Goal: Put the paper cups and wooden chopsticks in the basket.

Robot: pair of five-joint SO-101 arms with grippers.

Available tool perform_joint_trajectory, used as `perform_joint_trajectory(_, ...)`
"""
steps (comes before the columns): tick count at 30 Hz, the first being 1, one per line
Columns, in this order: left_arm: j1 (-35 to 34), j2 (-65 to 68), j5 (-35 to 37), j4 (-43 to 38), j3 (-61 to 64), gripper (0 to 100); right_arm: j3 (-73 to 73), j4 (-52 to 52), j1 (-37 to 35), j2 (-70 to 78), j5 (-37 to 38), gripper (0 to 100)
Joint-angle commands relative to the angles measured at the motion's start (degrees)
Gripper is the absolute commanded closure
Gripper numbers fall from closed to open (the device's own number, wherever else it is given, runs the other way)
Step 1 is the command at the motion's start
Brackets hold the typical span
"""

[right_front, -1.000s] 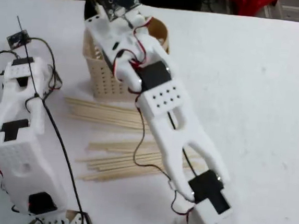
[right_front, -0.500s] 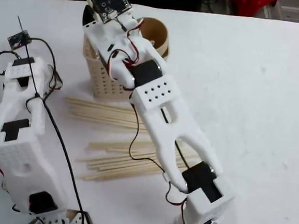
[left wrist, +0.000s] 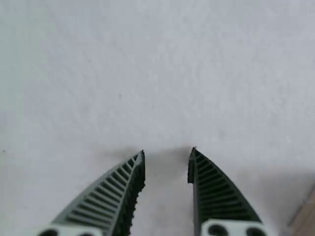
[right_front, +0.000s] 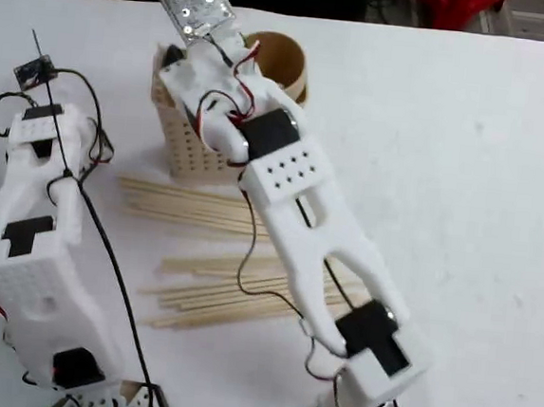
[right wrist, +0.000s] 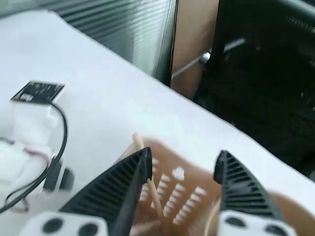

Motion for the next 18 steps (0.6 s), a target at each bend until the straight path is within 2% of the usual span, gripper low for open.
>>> perform_joint_trajectory(1, 1.19, -0.40, -0.79, -1.76, -0.70, 84, -2.90, 18.33, 0.75, -10.24, 0.09, 76.2)
perform_joint_trajectory(5, 1.19, -0.40, -0.79, -1.76, -0.70, 84, -2.81, 35.47, 0.40, -14.73, 1.05, 76.2)
perform_joint_trajectory(10, 1.19, -0.40, -0.79, -1.76, -0.70, 84, 0.18, 47.96, 0.40, -16.57, 12.31, 76.4)
perform_joint_trajectory(13, 1.19, -0.40, -0.79, -1.76, -0.70, 84, 7.65, 50.15, 0.40, -19.21, 17.76, 76.5)
perform_joint_trajectory(18, 1.19, -0.40, -0.79, -1.76, -0.70, 84, 28.75, 42.86, -0.75, -28.62, 25.58, 76.5)
